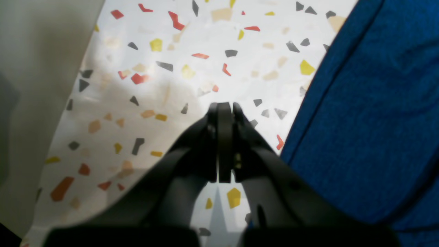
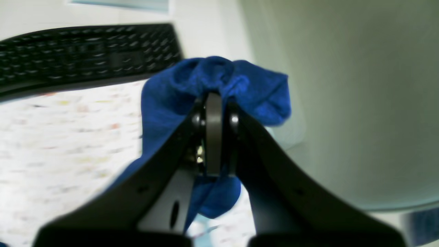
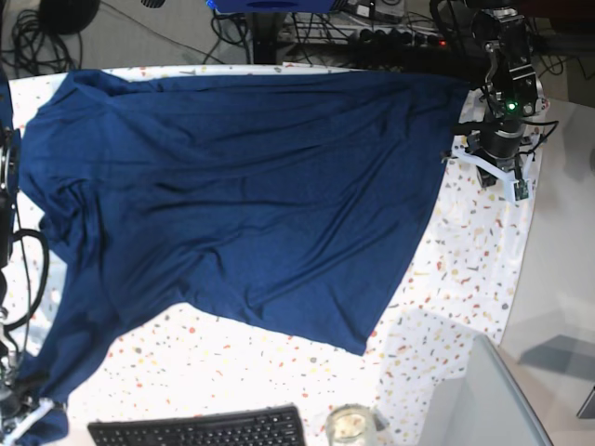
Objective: Layout the t-shirt on the table in an organized manner, then fold the t-shirt properly
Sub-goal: 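Pull the hem corner outward with the right gripper to spread it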
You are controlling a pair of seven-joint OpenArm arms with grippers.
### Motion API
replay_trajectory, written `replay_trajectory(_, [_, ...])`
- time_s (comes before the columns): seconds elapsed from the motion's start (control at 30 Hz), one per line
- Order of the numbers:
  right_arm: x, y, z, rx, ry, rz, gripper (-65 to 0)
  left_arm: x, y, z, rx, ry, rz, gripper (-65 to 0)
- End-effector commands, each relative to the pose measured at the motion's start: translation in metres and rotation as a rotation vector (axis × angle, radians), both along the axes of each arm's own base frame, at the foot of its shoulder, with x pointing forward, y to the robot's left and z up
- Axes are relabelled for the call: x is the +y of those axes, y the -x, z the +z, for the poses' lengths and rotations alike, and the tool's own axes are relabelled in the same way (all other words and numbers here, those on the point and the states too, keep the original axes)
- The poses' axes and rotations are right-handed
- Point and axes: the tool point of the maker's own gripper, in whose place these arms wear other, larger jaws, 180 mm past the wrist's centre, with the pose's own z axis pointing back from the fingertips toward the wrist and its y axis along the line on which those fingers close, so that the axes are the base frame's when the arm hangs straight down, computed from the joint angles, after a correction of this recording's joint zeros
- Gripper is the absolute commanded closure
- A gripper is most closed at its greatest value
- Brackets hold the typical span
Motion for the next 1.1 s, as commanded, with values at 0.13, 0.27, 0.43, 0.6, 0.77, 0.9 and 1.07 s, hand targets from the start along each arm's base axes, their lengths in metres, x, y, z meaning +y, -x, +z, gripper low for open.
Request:
replay_trajectory(0.13, [0.013, -0.008, 0.013, -0.027, 0.101, 0.028, -0.3, 0.004, -0.003, 0.009, -0.032, -0.017, -0.005, 0.0])
replay_trajectory(0.27, [0.025, -0.001, -0.012, 0.009, 0.085, 0.046, -5.7, 0.004, -0.004, 0.01, -0.035, -0.018, -0.006, 0.0])
replay_trajectory(0.43, [0.03, 0.001, -0.019, 0.028, 0.074, 0.049, -40.1, 0.0, -0.005, 0.009, -0.033, -0.015, -0.013, 0.0])
replay_trajectory(0.6, [0.02, 0.02, -0.019, 0.084, 0.055, -0.011, -53.7, -0.022, -0.023, 0.029, -0.096, -0.011, -0.067, 0.0])
replay_trajectory(0.77, [0.016, 0.07, -0.049, 0.196, 0.019, -0.026, -15.8, -0.09, -0.077, 0.039, -0.154, 0.036, -0.245, 0.0])
replay_trajectory(0.9, [0.021, 0.113, -0.109, 0.346, -0.061, -0.023, -3.3, -0.143, -0.113, 0.022, -0.116, 0.077, -0.373, 0.0])
replay_trajectory(1.07, [0.025, 0.147, -0.157, 0.461, -0.117, -0.014, -0.2, -0.169, -0.128, -0.019, 0.017, 0.074, -0.456, 0.0])
